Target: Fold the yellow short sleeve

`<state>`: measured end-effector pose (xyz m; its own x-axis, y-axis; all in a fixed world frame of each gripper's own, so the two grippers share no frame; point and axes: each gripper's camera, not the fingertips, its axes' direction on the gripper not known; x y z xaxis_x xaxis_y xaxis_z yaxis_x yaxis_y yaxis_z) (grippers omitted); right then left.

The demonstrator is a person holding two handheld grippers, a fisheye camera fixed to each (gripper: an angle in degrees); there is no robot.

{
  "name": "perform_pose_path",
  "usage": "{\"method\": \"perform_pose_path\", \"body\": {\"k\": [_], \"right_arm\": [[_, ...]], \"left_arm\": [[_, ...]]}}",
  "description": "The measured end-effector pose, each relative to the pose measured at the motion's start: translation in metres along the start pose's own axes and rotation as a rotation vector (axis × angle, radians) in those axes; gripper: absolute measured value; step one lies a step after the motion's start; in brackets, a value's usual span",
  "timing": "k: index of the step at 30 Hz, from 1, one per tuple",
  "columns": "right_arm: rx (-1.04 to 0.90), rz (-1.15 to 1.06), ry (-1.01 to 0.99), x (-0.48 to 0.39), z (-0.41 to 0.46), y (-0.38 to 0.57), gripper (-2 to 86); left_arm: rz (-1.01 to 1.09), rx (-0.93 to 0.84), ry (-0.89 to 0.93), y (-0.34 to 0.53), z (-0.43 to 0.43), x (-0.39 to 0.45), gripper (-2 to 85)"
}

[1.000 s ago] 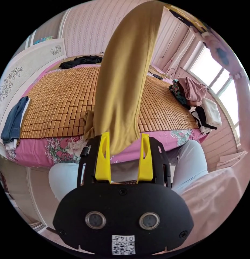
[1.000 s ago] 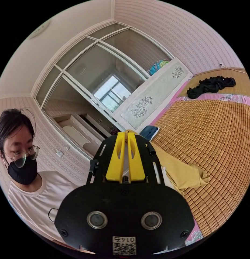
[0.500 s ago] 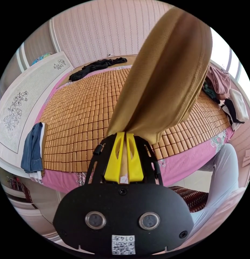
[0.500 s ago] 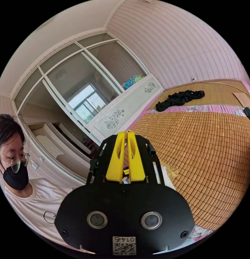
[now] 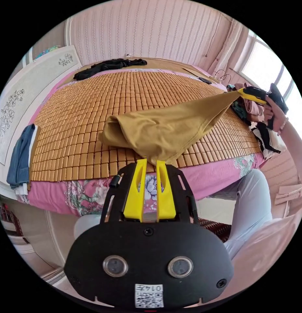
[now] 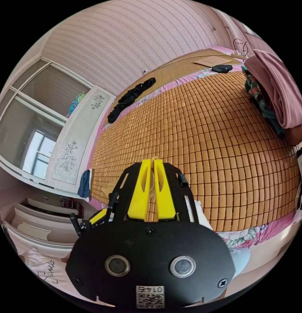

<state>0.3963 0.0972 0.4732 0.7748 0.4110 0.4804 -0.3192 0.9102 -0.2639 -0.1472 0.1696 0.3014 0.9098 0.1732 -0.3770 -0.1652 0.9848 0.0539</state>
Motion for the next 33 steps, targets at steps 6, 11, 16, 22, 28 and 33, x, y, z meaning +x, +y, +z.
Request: {"method": "perform_pose_path", "body": {"k": [6, 11, 16, 22, 28, 33], "right_arm": [[-0.039, -0.026, 0.006, -0.011, -0.003, 0.022, 0.6], [-0.046, -0.001, -0.017, -0.006, -0.019, 0.042, 0.6], [-0.005, 0.006, -0.023, 0.004, -0.057, 0.062, 0.6], [-0.169, 0.117, 0.135, 0.051, -0.056, 0.112, 0.7], [-0.172, 0.164, 0.021, 0.057, -0.08, 0.157, 0.7], [-0.002, -0.086, -0.269, -0.008, -0.153, 0.126, 0.7]], "left_arm": [[-0.173, -0.095, 0.109, -0.019, 0.032, -0.005, 9.9], [-0.089, -0.121, 0.044, -0.034, 0.03, 0.008, 3.2], [-0.023, -0.041, 0.17, -0.005, -0.049, -0.003, -0.3], [0.015, -0.057, 0.275, 0.05, -0.092, -0.003, -0.8], [-0.078, 0.07, 0.334, 0.068, -0.157, -0.021, -0.9], [-0.04, 0.451, 0.305, 0.036, -0.31, -0.049, -0.9]]}}
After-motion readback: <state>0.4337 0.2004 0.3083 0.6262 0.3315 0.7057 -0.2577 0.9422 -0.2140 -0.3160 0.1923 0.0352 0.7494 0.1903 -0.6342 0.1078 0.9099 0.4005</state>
